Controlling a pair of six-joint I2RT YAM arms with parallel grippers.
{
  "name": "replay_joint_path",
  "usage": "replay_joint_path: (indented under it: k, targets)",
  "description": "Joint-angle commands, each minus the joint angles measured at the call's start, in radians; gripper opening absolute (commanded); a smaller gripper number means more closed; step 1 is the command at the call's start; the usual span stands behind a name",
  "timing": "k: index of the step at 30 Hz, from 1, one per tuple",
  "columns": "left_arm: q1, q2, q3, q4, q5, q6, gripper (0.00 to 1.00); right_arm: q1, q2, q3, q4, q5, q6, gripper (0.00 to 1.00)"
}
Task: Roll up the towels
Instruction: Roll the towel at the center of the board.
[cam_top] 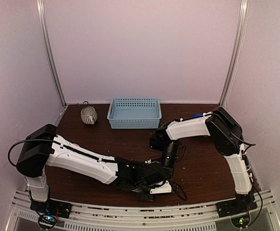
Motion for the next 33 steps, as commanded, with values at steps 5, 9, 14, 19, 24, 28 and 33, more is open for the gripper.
replay_joint_path:
  k: [5,9,14,19,24,28,33]
  targets:
    - [-0.006,0.013,0.045,-0.003,-0.052,-0.034,0.48,0.005,0.069,-0.030,0.174,0.215,0.019,0.02]
    - [-0.006,0.013,0.051,-0.017,-0.044,-0.038,0.45,0.005,0.069,-0.031,0.179,0.222,0.020,0.02]
    - [-0.006,0.010,0.073,-0.037,-0.038,-0.046,0.31,0.005,0.070,-0.033,0.182,0.221,0.022,0.02]
    - [-0.006,0.030,0.076,-0.041,-0.017,-0.048,0.16,0.004,0.059,-0.020,0.161,0.198,0.006,0.04]
    - [-0.005,0.044,0.051,-0.039,-0.004,-0.058,0.07,-0.023,-0.047,0.041,0.043,0.137,-0.069,0.22]
    - [0.013,0.036,0.025,-0.033,0.025,-0.065,0.02,-0.114,-0.181,0.142,-0.001,0.124,-0.037,0.34]
    - [0.072,0.048,0.029,-0.044,0.110,-0.072,0.00,-0.254,-0.329,0.281,-0.058,0.121,0.001,0.35]
